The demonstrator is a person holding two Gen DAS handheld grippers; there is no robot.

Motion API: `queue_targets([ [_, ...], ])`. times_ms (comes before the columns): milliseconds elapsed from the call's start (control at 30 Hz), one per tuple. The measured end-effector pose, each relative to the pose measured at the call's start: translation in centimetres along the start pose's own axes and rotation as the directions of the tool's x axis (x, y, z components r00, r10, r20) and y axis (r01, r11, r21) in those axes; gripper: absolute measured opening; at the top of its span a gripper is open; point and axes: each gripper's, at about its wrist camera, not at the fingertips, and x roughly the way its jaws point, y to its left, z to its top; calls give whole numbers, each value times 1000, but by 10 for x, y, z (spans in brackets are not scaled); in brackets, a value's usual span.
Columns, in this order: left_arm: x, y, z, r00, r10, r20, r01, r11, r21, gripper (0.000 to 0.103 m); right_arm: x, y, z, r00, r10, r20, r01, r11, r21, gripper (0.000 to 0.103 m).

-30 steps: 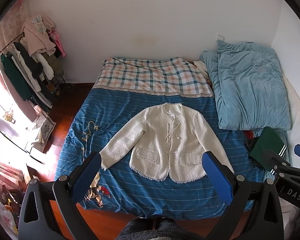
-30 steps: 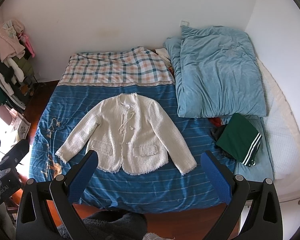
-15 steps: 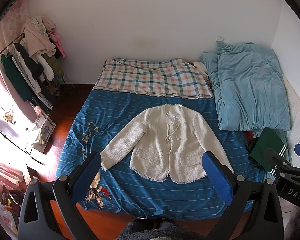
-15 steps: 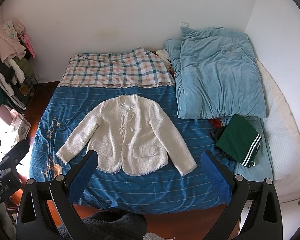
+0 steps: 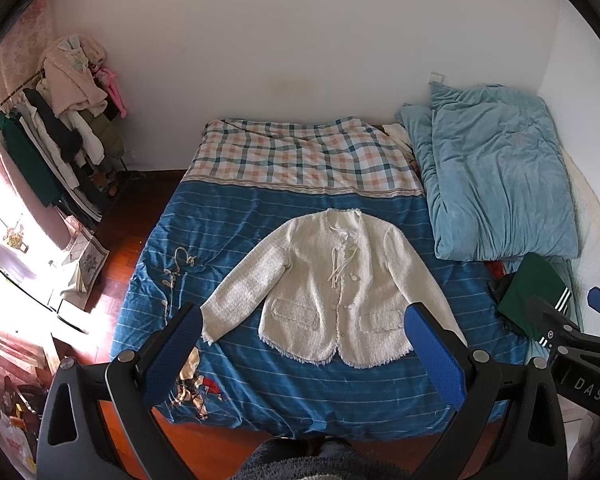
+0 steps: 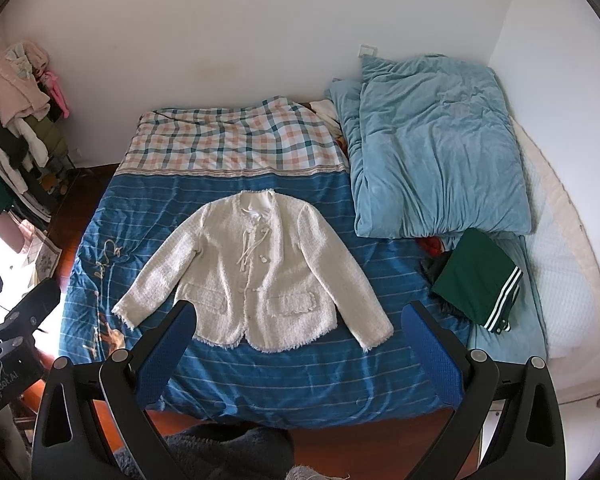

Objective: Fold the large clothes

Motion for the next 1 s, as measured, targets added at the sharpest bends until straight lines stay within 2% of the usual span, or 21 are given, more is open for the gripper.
queue_targets([
  [167, 4, -1, -2, 1000, 21, 16, -21, 1000, 14, 103, 4, 2, 5, 1000, -18, -4, 19, 999, 30, 103],
  [267, 22, -1, 0, 999, 45, 28, -46, 998, 42, 103, 23, 0, 3, 1000, -10, -13, 11, 997, 76, 103],
  [400, 64, 4, 0, 994, 93, 52, -96, 993, 68, 103, 71, -10, -11, 998, 17, -55, -7, 984, 180, 103],
  [500, 104, 10, -9, 992, 123, 38, -126, 989, 81, 103, 120, -32, -28, 994, -10, -107, 41, 956, 289, 103],
  [567, 139, 9, -11, 990, 144, -4, -144, 986, 83, 103, 151, -50, -41, 989, -31, -145, 80, 934, 349, 103],
  [633, 172, 8, -15, 986, 162, -37, -159, 984, 78, 103, 194, -76, -58, 980, -44, -194, 121, 905, 408, 97],
  [700, 206, 5, -20, 981, 183, -60, -179, 981, 75, 103, 232, -100, -73, 972, -40, -233, 144, 881, 451, 80],
  [800, 267, -7, -33, 966, 233, -114, -225, 971, 79, 103, 306, -148, -106, 954, -3, -300, 181, 803, 569, 75],
  [900, 317, -18, -45, 952, 268, -151, -258, 963, 83, 103, 385, -208, -149, 951, 59, -304, 190, 665, 723, 76],
  [1000, 373, -25, -60, 927, 303, -220, -291, 953, 83, 103, 465, -258, -188, 941, 116, -319, 209, 543, 813, 76],
])
